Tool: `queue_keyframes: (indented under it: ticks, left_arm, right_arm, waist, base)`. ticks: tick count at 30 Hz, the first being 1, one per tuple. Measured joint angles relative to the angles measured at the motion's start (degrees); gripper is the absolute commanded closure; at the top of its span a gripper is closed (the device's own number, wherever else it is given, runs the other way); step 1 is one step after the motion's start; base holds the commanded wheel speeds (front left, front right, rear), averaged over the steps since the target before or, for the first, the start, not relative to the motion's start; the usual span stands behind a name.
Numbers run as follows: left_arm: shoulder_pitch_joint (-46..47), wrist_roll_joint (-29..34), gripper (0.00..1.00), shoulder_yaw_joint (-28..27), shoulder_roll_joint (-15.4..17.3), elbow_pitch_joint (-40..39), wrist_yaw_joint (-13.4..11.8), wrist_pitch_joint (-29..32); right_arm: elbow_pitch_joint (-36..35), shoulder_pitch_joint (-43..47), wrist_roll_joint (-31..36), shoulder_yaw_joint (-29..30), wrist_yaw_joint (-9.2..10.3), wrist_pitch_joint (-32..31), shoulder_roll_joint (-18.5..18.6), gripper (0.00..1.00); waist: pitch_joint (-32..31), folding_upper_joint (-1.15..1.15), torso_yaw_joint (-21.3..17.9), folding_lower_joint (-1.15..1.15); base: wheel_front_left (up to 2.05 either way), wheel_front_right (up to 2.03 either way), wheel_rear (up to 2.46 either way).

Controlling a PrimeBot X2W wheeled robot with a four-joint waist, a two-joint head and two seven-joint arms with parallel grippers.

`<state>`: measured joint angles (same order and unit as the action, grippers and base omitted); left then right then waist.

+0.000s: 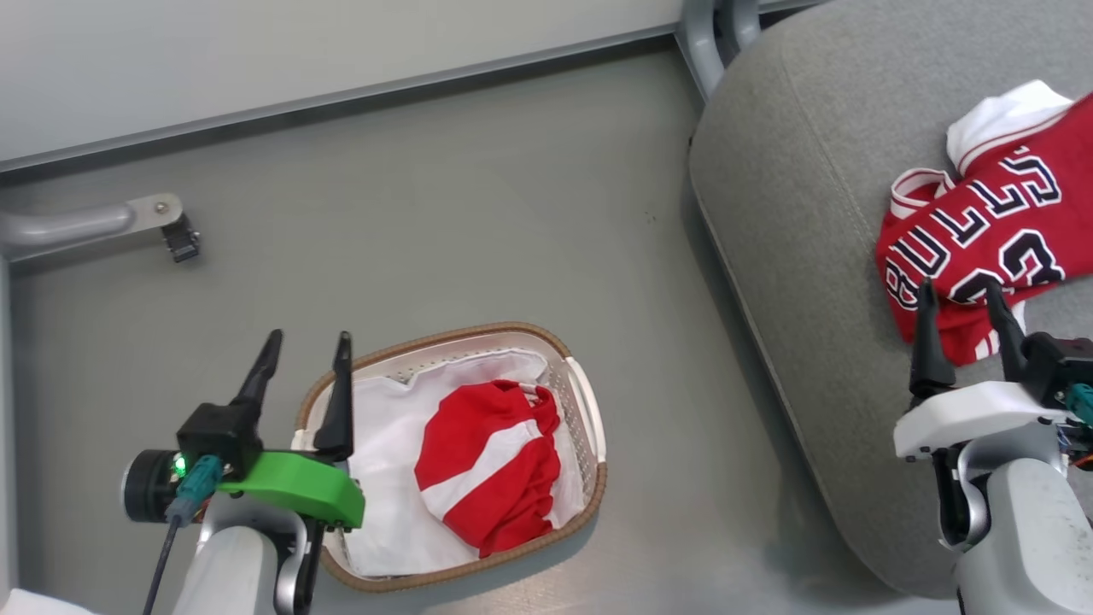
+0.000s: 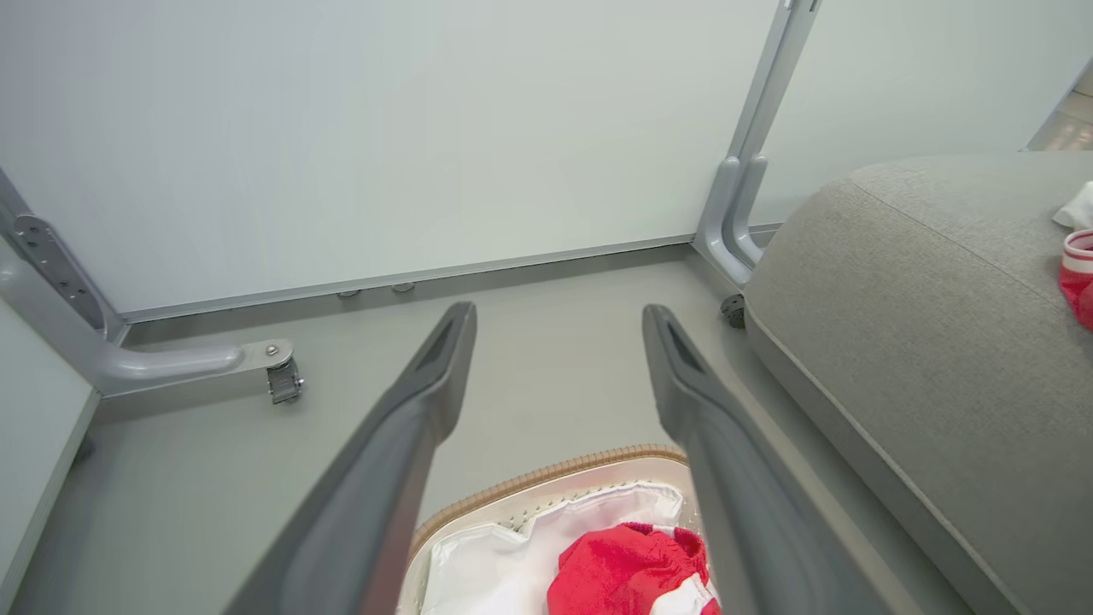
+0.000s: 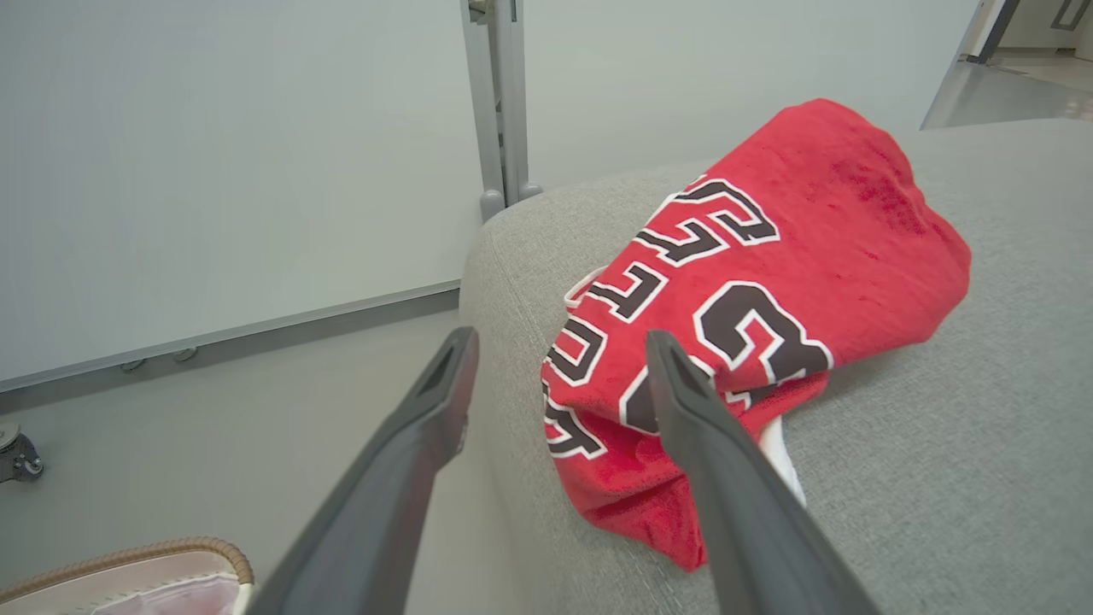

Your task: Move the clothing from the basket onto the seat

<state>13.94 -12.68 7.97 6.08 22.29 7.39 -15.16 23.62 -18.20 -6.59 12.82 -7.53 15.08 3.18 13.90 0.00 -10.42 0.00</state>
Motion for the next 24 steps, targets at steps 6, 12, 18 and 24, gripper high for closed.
queue_keyframes:
  ticks: [6, 12, 18, 24]
  left_arm:
    - [-1.58, 2.05, 0.00, -5.37, -1.36, -0.90, -0.32, 0.00]
    - [-3.91, 3.63, 0.00, -9.29, -2.26, -1.36, -0.54, 0.00]
    - [-6.91, 4.81, 0.00, -11.46, -2.98, -1.19, -0.57, 0.00]
    - [-9.95, 5.11, 0.00, -11.60, -3.12, -0.37, -0.85, 0.00]
  right_arm:
    - [-2.27, -0.16, -1.16, -4.42, 0.00, 0.00, -0.30, 0.00]
    - [-1.96, 0.23, -2.13, -8.00, 0.00, 0.00, -0.37, 0.00]
    - [-1.34, 2.87, -2.15, -10.77, 0.00, 0.00, -0.37, 0.00]
    - [-0.33, 6.51, -3.31, -11.78, 0.00, 0.00, -0.38, 0.00]
  waist:
    - [-1.72, 0.00, 2.82, 0.00]
    - [-3.70, 0.00, 5.45, 0.00]
    - [-6.28, 0.00, 7.19, 0.00]
    - [-8.81, 0.00, 8.19, 0.00]
  base:
    - [0.00, 0.00, 0.00]
    - [0.00, 0.00, 0.00]
    - [0.00, 0.00, 0.00]
    - [0.00, 0.00, 0.00]
